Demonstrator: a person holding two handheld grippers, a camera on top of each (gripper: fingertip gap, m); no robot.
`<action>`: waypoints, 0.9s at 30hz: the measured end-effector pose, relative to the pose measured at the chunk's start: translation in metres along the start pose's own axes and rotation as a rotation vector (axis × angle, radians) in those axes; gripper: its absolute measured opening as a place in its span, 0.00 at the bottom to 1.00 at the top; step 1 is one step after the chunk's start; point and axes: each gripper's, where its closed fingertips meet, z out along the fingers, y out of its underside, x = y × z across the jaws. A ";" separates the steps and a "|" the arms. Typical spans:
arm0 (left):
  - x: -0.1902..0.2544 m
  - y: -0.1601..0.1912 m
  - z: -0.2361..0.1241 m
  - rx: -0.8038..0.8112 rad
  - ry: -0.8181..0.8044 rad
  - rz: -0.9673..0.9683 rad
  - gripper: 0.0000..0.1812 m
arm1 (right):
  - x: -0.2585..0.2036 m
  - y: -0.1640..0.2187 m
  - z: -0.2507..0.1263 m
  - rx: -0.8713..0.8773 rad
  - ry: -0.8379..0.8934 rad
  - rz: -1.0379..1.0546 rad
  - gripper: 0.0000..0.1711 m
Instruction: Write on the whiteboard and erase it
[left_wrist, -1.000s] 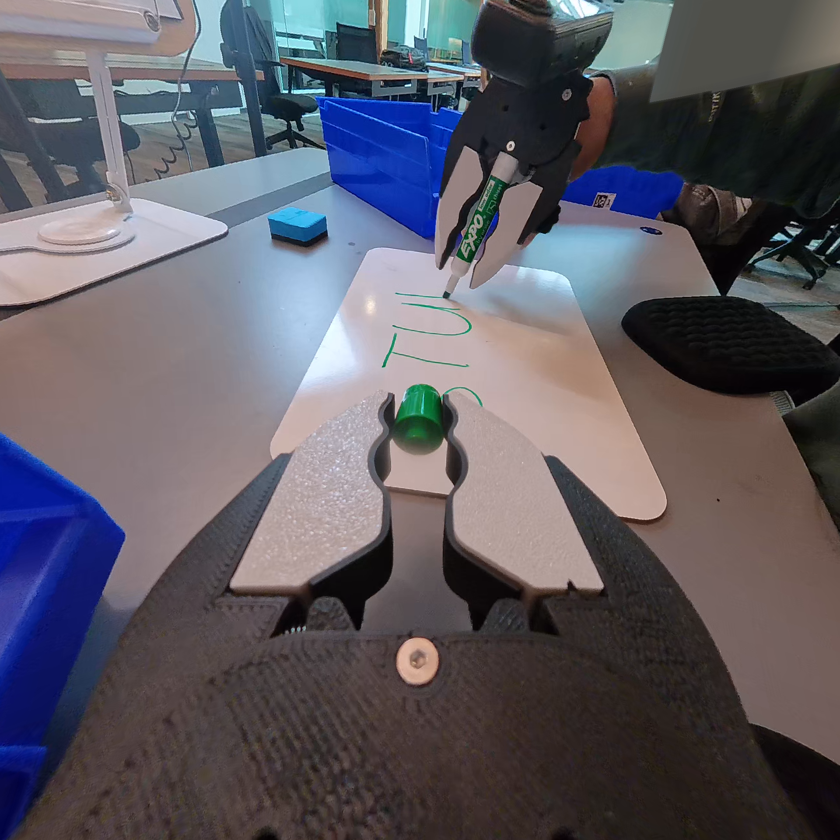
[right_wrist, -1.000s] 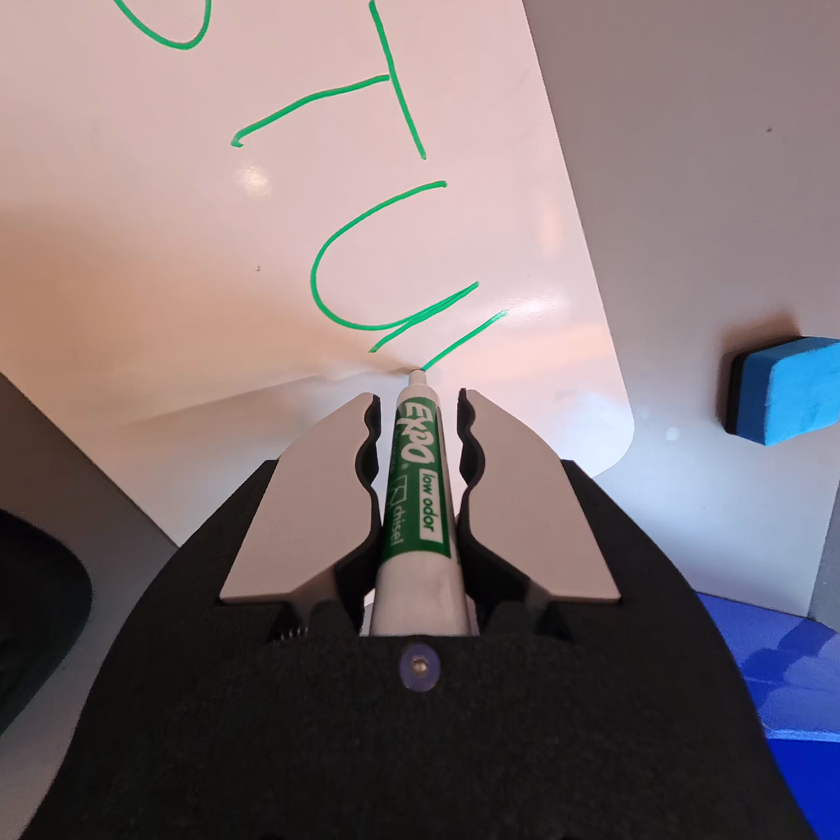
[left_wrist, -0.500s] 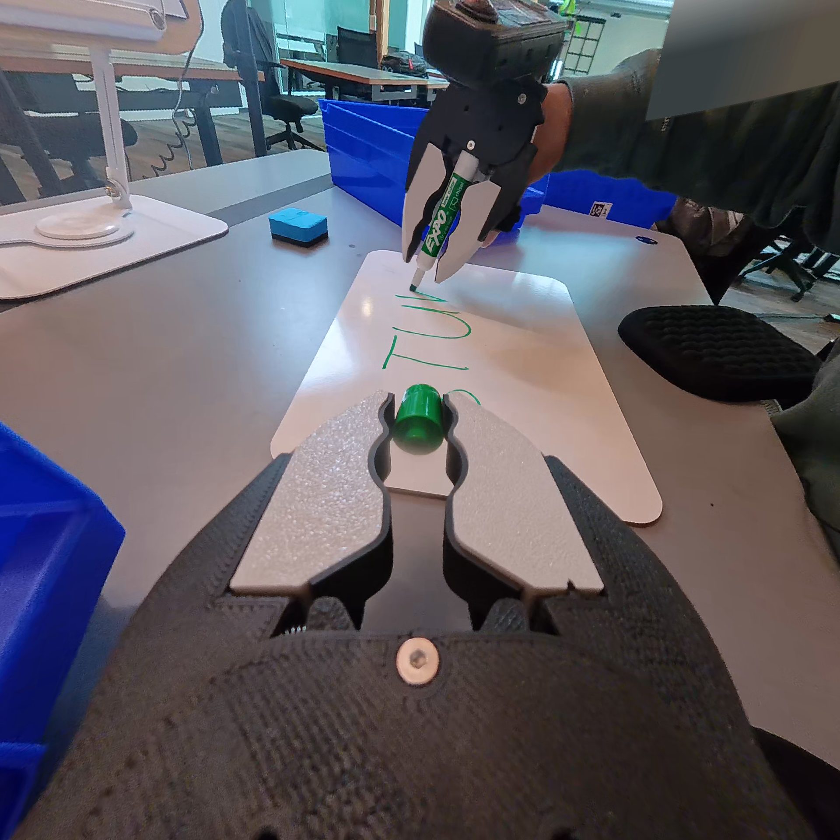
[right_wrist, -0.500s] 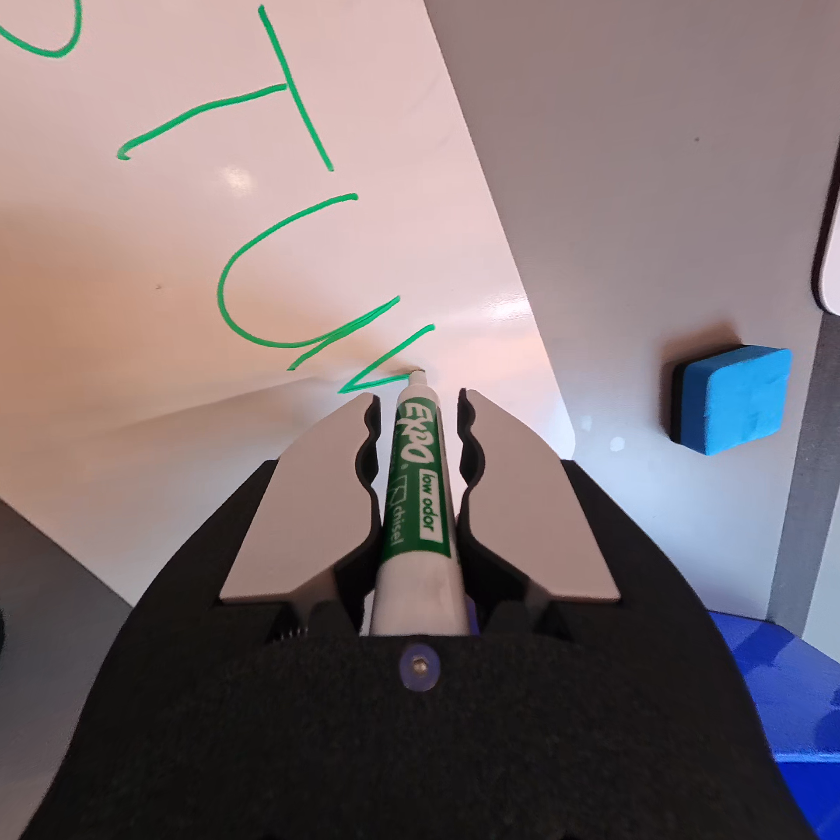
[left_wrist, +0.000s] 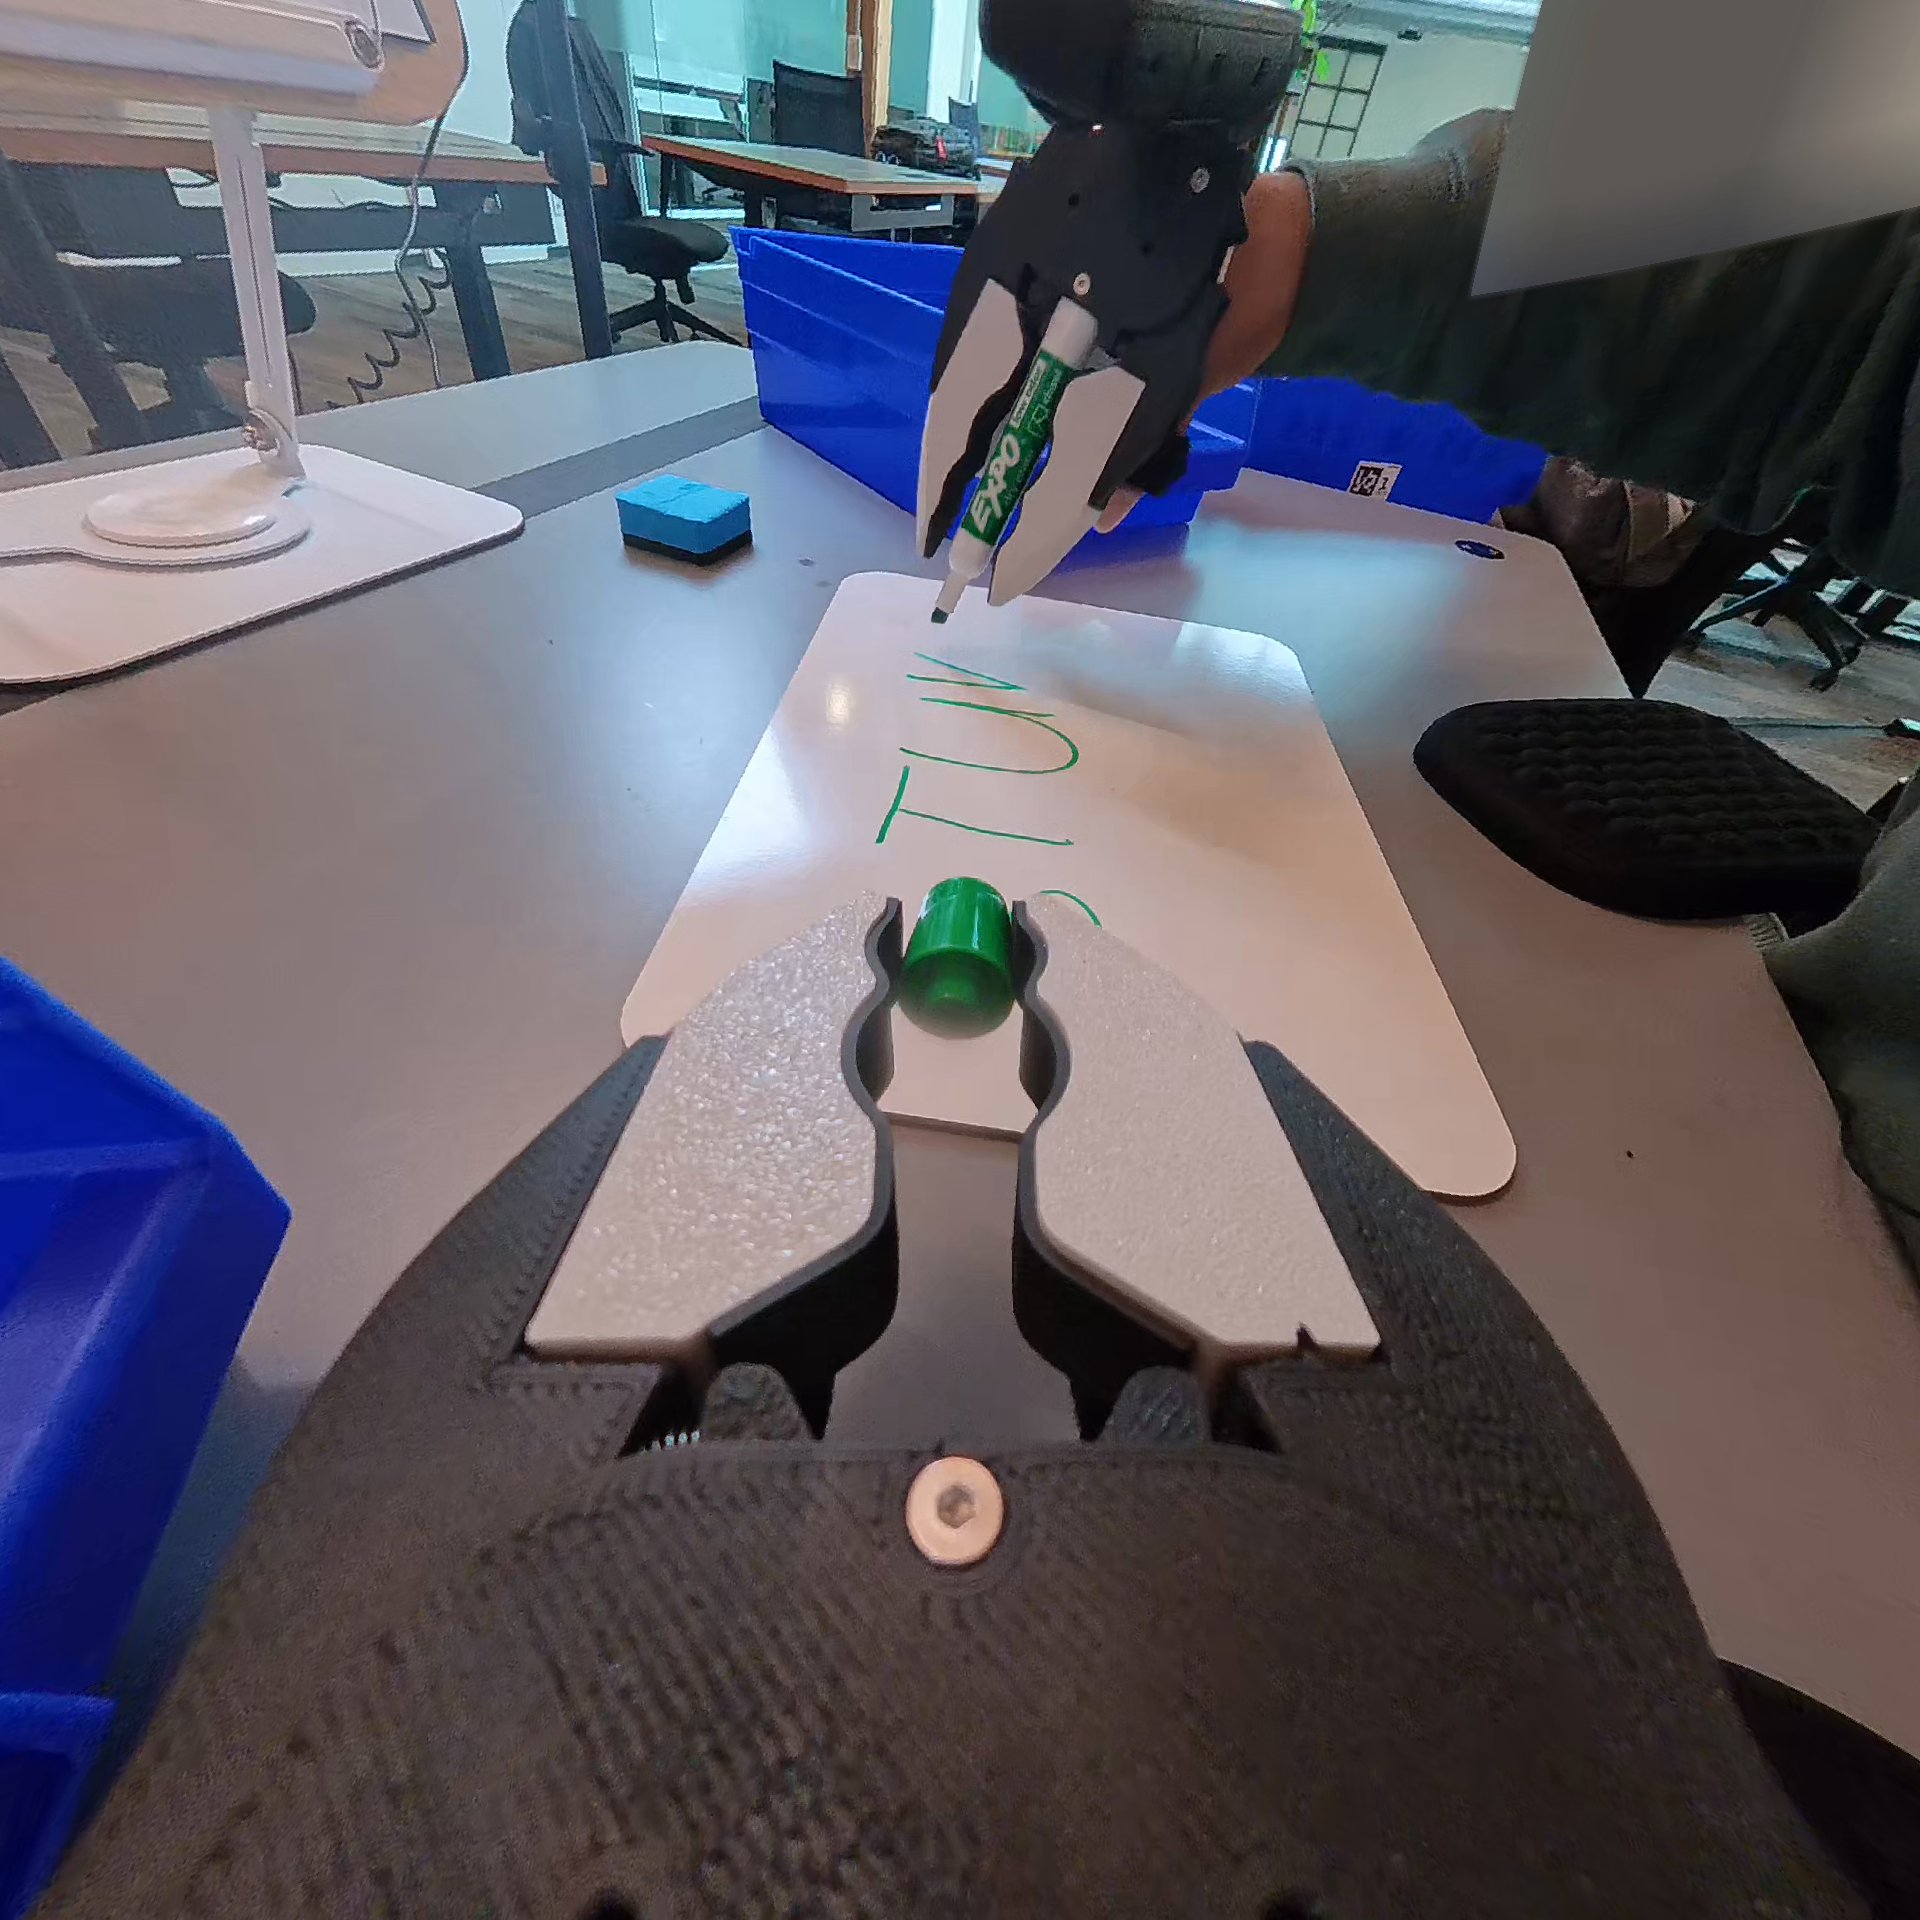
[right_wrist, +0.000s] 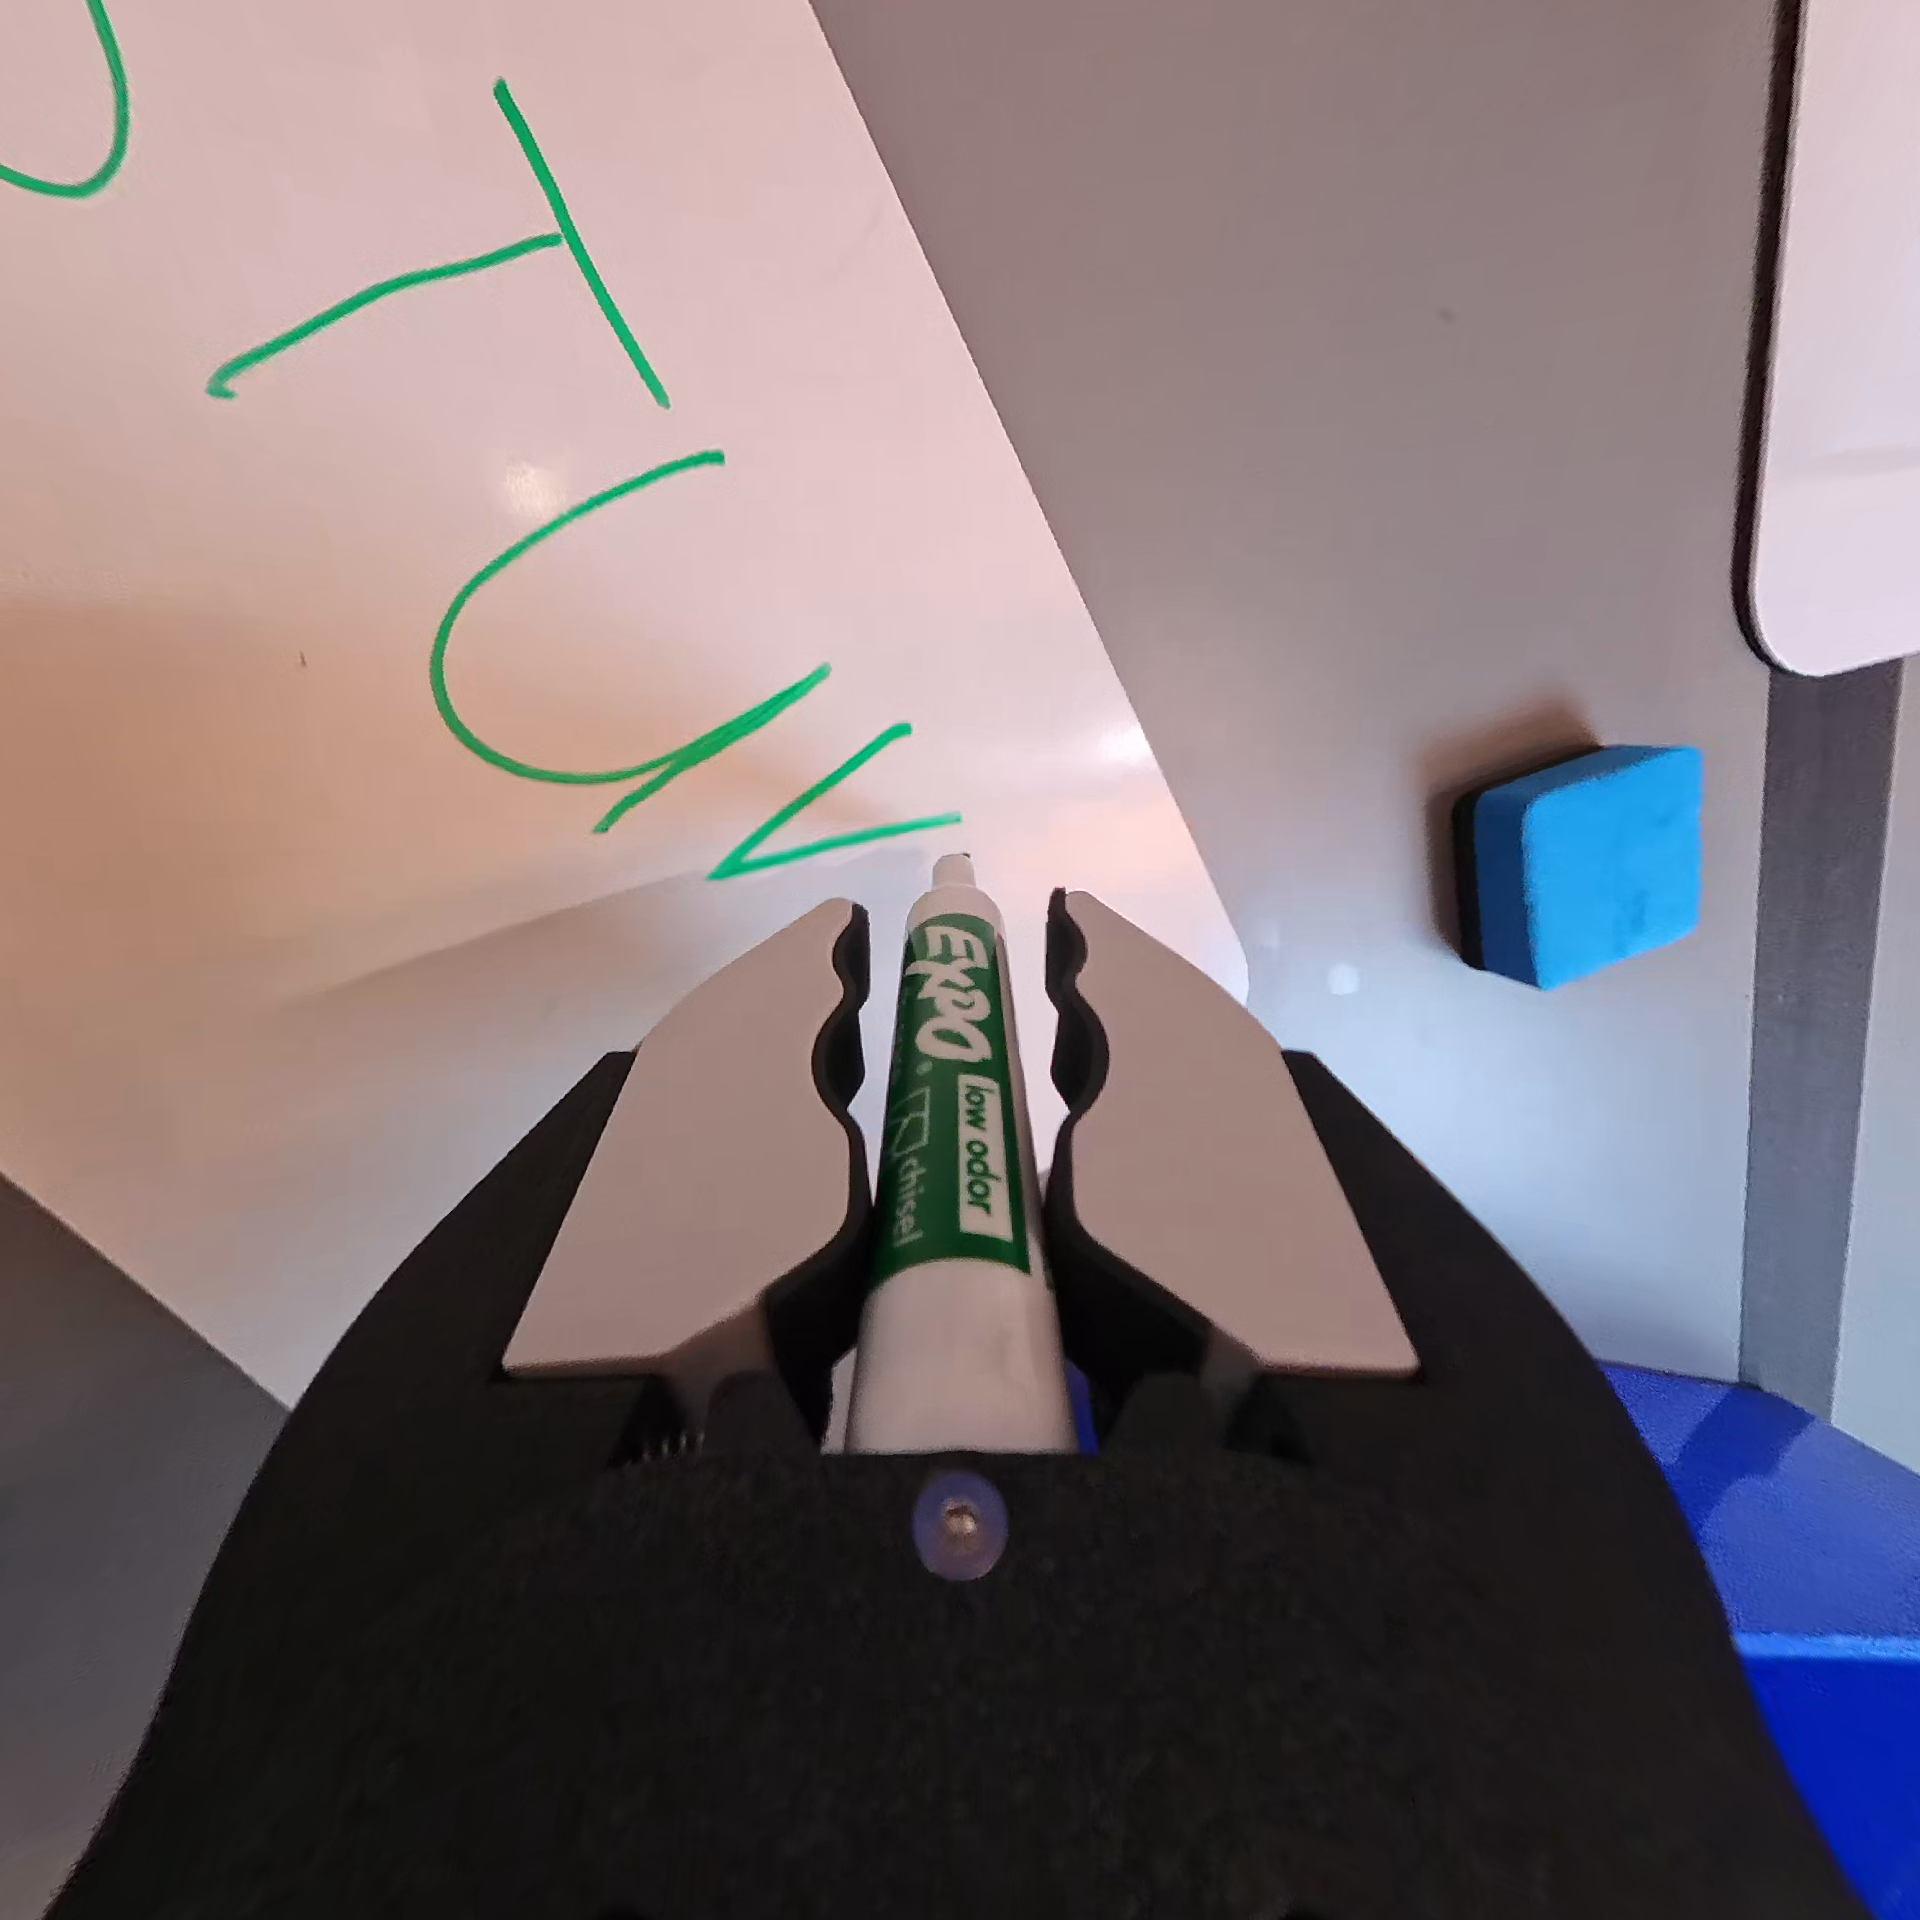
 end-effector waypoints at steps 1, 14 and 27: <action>0.000 0.000 0.000 0.000 0.000 0.000 0.11 | 0.000 0.003 -0.001 -0.001 0.003 0.006 0.20; 0.000 0.000 0.000 -0.001 -0.005 0.004 0.11 | 0.000 0.011 0.001 0.036 0.015 0.029 0.20; -0.001 0.000 0.000 -0.001 -0.005 0.005 0.11 | -0.002 0.008 0.004 0.035 0.002 0.016 0.20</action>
